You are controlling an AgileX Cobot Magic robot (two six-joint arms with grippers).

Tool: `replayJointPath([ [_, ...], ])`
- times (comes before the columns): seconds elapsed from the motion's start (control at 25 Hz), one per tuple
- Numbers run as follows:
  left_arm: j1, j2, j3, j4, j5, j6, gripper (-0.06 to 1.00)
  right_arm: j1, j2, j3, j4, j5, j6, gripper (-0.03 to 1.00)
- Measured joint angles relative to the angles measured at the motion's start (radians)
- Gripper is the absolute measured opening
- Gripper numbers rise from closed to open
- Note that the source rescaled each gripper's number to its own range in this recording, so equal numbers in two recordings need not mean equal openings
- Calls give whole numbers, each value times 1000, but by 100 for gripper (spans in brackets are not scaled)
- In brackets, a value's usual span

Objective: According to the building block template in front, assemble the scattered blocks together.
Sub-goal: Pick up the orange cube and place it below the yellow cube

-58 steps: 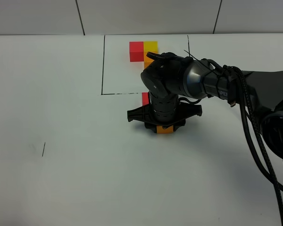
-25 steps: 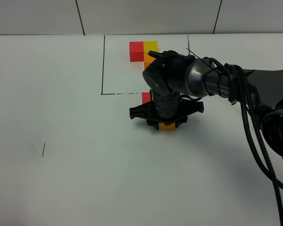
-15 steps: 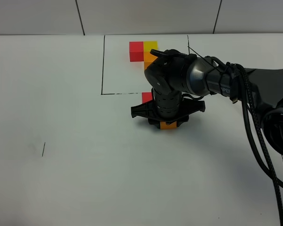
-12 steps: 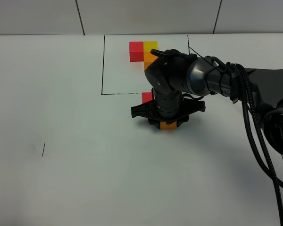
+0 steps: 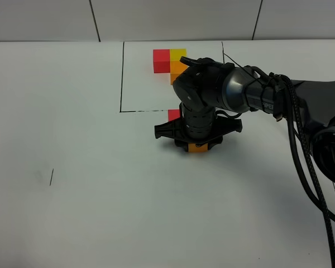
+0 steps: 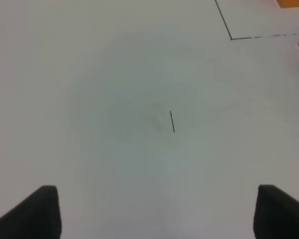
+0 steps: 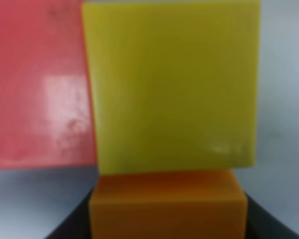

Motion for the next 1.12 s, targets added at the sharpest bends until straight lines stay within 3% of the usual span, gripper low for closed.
replayJointPath([
  [1.12,0,0,0,0,0,-1,74,0,3,0,-6,-19,-2,1],
])
